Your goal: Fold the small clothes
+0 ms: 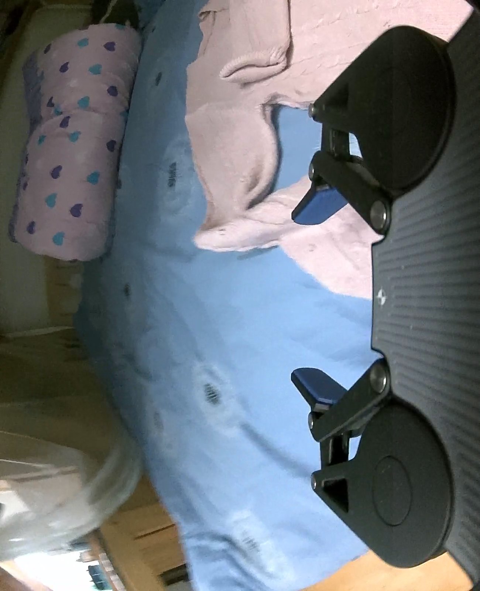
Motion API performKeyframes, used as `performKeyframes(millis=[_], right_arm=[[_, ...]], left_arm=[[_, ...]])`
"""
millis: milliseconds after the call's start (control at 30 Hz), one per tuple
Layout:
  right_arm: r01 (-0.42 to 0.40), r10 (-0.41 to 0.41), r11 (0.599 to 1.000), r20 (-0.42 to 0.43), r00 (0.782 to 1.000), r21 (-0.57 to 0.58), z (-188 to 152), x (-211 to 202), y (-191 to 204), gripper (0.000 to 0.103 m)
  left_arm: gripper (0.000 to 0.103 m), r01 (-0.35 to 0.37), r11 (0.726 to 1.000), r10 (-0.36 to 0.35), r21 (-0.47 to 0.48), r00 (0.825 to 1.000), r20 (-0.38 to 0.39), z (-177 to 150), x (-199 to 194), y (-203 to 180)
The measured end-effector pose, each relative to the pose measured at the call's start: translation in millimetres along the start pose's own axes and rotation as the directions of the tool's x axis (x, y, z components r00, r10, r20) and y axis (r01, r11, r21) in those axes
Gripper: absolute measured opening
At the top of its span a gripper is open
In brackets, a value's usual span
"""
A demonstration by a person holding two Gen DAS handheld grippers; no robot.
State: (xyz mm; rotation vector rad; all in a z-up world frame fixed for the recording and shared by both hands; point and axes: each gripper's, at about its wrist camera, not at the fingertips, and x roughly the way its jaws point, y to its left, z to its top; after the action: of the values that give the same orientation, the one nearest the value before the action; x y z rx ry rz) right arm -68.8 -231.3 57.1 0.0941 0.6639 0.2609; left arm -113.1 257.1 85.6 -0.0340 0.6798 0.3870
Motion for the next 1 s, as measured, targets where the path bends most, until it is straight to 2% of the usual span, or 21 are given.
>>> performKeyframes(millis=[167,333,433,700,1000], right_arm=[[0.032,-0.033,0.999,-0.035,0.999,-0.027,-16.9,7.2,8.0,0.071],[0.013,-0.01,1.0,-0.107,0.994,0.026,-28.2,21.2,5.9,0.071],[0.024,-0.024,1.0,-0.091,0.996,-0.001,-34.9,22.1,9.7,0.073],[-0.01,0.008,0.999,-0.059,0.998,-0.033,-45.5,25.1,12.1,0.084],[0.007,-0.007,1.0,-0.051,0.999,-0.012,-45.4,28.1,14.4,0.085]], left_arm=[[0.09,0.04,0.998,-0.043,-0.049,0.998,-0.044,-14.3,15.4,3.3],[0.091,0.07,0.996,-0.073,-0.052,0.995,-0.074,-24.9,30.5,-2.4],[0.091,0.119,0.99,-0.125,-0.073,0.988,-0.092,-31.1,38.4,-3.8],[0.091,0.155,0.98,-0.166,-0.124,0.983,-0.082,-42.6,52.2,-1.3],[0.094,0.126,0.982,-0.145,-0.137,0.98,-0.134,-37.5,67.6,-2.8]])
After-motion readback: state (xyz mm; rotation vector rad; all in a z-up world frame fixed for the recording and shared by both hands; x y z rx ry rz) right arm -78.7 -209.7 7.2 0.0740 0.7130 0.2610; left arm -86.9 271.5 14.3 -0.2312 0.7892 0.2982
